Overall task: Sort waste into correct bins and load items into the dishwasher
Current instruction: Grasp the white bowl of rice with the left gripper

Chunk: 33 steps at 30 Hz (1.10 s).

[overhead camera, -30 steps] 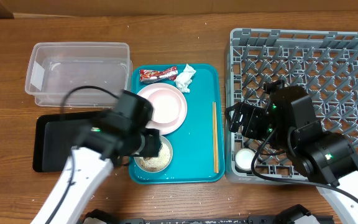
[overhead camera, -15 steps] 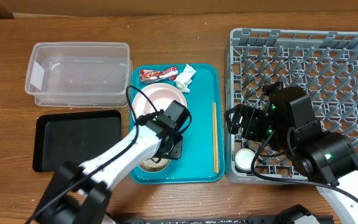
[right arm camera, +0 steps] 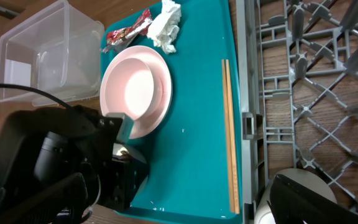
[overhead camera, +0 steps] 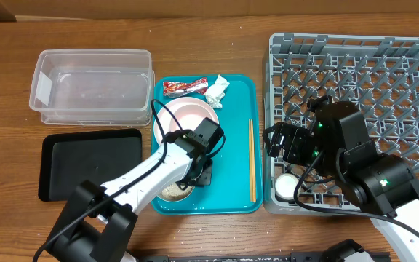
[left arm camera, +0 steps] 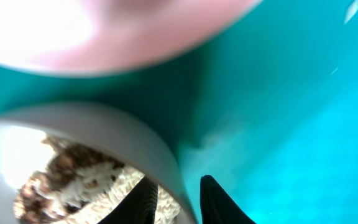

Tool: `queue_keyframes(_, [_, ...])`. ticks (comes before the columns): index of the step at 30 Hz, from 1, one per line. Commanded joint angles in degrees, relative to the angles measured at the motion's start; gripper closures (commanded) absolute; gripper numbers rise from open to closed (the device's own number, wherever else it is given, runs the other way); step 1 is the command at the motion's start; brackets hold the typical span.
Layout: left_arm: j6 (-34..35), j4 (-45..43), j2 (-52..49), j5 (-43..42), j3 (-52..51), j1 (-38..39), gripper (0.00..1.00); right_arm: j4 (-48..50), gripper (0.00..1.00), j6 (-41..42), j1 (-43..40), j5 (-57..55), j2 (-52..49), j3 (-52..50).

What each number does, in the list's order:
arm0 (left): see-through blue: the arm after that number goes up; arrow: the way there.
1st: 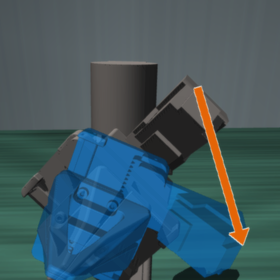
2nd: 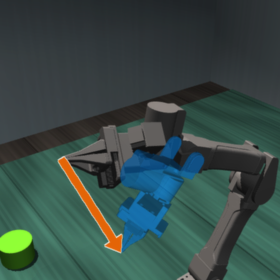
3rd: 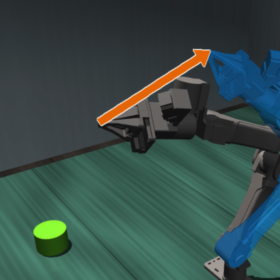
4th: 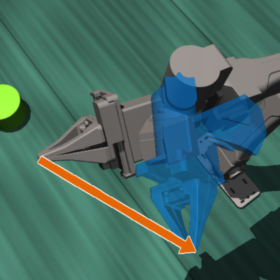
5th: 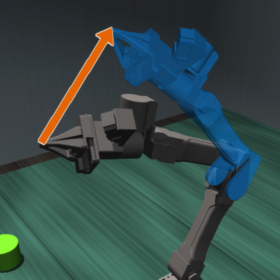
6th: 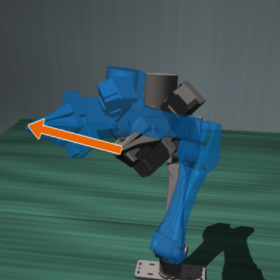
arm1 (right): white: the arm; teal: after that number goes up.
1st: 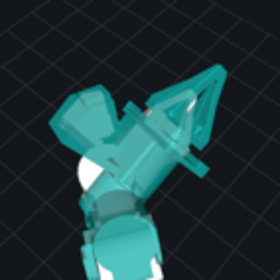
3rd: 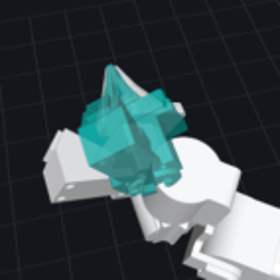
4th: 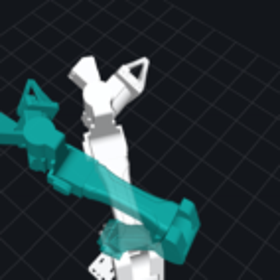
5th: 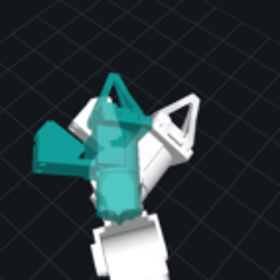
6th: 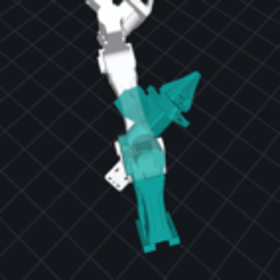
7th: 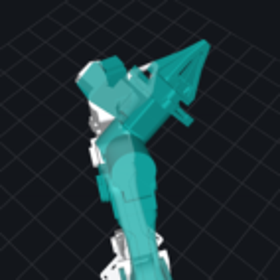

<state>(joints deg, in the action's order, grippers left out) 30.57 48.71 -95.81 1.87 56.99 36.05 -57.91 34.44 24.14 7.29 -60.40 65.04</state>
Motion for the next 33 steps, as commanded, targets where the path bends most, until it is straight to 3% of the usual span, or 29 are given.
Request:
queue_keyframes(1, [0.9,-0.5,-0.1,4.9,2.1,0.9,0.71,0.6,0.04,-0.3,0.3,0.3,0.2,0.9])
queue_keyframes(7, [0.8,-0.8,-0.2,5.6,2.1,2.2,0.71,0.6,0.03,-0.3,0.3,0.3,0.2,0.9])
queue_keyframes(15, [1.8,-1.1,-1.7,6.5,1.9,5.5,0.81,0.5,0.03,-0.3,0.3,0.3,0.2,0.9])
queue_keyframes(20, [1.8,-0.9,-3.5,7.1,1.9,6.4,0.83,0.5,0.03,-0.3,0.3,0.3,0.2,0.9])
queue_keyframes(23, [1.8,-0.6,-3.8,7.1,1.9,6.4,0.96,0.5,0.03,-0.3,0.3,0.3,0.2,0.9])
queue_keyframes(25, [1.8,-0.3,-3.8,7.1,2.2,6.4,0.96,0.4,0.03,-0.3,0.3,0.3,0.2,0.9])
queue_keyframes(33, [3.1,9.3,-1.2,7.3,10.5,6.4,0.96,0.4,0.03,-0.3,0.3,-0.3,0.2,0.9])
